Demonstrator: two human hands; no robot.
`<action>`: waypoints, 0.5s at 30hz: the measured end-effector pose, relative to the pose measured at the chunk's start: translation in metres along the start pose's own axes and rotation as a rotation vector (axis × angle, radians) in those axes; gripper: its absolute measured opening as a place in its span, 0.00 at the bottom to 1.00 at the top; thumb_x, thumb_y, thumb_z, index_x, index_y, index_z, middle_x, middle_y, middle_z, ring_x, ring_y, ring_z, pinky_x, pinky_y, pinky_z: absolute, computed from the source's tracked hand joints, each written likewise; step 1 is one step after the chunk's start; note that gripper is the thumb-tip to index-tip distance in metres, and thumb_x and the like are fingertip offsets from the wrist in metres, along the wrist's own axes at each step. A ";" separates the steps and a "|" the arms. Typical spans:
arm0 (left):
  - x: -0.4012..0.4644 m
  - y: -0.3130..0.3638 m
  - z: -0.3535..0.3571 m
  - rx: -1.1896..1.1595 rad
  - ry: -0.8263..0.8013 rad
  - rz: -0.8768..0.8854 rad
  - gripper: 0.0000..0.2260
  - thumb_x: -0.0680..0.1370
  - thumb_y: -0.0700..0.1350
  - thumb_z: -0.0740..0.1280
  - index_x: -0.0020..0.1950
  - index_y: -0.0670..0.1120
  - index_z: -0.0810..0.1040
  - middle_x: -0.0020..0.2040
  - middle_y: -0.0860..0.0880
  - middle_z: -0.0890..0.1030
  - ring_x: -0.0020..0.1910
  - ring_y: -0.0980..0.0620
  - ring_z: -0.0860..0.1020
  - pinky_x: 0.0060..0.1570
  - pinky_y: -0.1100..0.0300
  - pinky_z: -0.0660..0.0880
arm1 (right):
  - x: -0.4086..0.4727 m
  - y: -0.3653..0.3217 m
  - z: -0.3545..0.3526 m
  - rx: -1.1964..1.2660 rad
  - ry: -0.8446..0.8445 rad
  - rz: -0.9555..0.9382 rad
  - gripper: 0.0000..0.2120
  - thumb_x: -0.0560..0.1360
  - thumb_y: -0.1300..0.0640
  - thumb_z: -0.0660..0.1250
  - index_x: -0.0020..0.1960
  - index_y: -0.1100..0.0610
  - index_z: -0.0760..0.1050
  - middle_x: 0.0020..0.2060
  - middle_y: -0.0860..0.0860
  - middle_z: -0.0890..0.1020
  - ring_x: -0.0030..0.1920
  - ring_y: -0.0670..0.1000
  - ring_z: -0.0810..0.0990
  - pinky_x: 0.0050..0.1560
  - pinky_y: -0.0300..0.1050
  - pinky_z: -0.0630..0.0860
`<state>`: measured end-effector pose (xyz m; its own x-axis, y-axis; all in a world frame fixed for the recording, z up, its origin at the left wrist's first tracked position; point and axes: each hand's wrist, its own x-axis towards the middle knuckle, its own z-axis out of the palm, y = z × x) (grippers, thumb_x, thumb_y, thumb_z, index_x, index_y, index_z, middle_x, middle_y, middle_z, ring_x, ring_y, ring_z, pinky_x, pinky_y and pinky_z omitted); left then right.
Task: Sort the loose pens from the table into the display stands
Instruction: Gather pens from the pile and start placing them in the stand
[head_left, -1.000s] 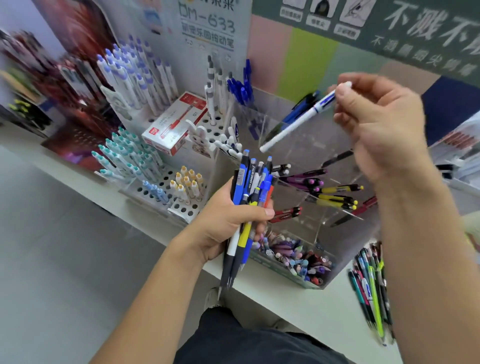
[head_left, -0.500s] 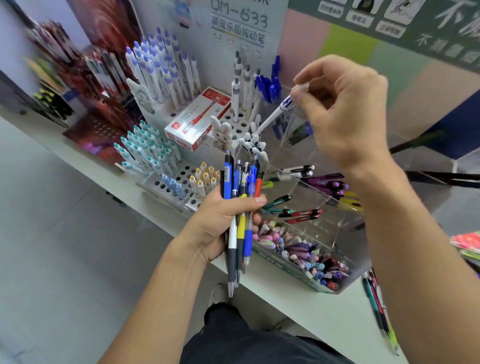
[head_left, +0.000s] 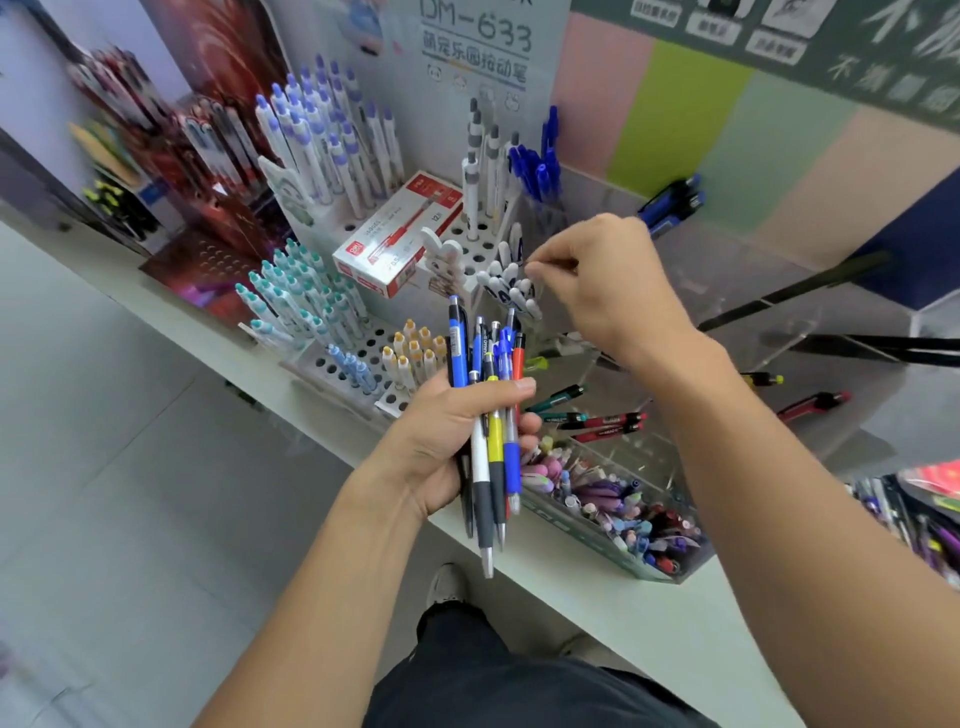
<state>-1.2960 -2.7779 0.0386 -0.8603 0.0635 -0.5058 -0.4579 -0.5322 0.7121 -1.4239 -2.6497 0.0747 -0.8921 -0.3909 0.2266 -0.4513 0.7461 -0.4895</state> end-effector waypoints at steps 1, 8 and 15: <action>0.001 -0.001 0.002 0.026 0.023 0.001 0.10 0.75 0.34 0.71 0.52 0.40 0.73 0.30 0.44 0.79 0.29 0.49 0.81 0.30 0.57 0.81 | -0.009 -0.003 -0.008 0.037 0.035 0.006 0.07 0.78 0.56 0.71 0.48 0.57 0.87 0.40 0.50 0.87 0.40 0.44 0.82 0.48 0.41 0.78; 0.016 -0.008 0.030 0.004 0.213 0.105 0.12 0.76 0.34 0.71 0.58 0.40 0.73 0.29 0.48 0.77 0.28 0.51 0.79 0.29 0.58 0.78 | -0.099 -0.019 -0.072 0.304 -0.494 0.260 0.26 0.64 0.32 0.73 0.32 0.58 0.80 0.23 0.51 0.78 0.23 0.46 0.69 0.26 0.39 0.68; 0.026 -0.010 0.062 -0.186 0.411 0.237 0.19 0.77 0.36 0.69 0.67 0.35 0.72 0.25 0.50 0.76 0.24 0.53 0.77 0.30 0.60 0.77 | -0.123 -0.008 -0.066 0.108 -0.452 0.247 0.14 0.71 0.46 0.76 0.32 0.53 0.81 0.26 0.45 0.83 0.28 0.43 0.81 0.36 0.46 0.81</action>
<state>-1.3273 -2.7184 0.0486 -0.7595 -0.3942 -0.5175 -0.1815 -0.6356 0.7504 -1.3117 -2.5716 0.1064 -0.8622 -0.4214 -0.2811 -0.2021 0.7950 -0.5719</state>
